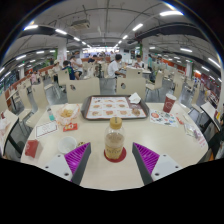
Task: Pour water
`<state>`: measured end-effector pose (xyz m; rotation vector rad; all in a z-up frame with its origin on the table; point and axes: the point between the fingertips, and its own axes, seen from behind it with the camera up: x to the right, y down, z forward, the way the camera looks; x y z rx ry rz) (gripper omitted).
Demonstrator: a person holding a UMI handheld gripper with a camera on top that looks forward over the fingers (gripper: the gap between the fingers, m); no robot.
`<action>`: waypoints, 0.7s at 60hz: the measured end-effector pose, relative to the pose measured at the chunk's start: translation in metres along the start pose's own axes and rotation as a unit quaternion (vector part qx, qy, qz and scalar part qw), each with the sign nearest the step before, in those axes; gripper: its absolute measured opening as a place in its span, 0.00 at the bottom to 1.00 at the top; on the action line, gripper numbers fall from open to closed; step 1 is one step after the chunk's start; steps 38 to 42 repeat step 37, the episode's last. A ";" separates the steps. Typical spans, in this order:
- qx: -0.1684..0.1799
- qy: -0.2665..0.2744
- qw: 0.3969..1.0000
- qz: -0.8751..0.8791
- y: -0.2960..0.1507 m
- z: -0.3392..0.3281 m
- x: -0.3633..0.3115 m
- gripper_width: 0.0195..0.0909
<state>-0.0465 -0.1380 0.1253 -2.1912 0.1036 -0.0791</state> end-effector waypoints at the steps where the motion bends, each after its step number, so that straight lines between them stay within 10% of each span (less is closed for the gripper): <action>1: -0.002 0.000 1.000 0.000 -0.001 -0.008 -0.001 0.91; 42: -0.009 0.028 0.999 -0.017 -0.005 -0.125 -0.005 0.91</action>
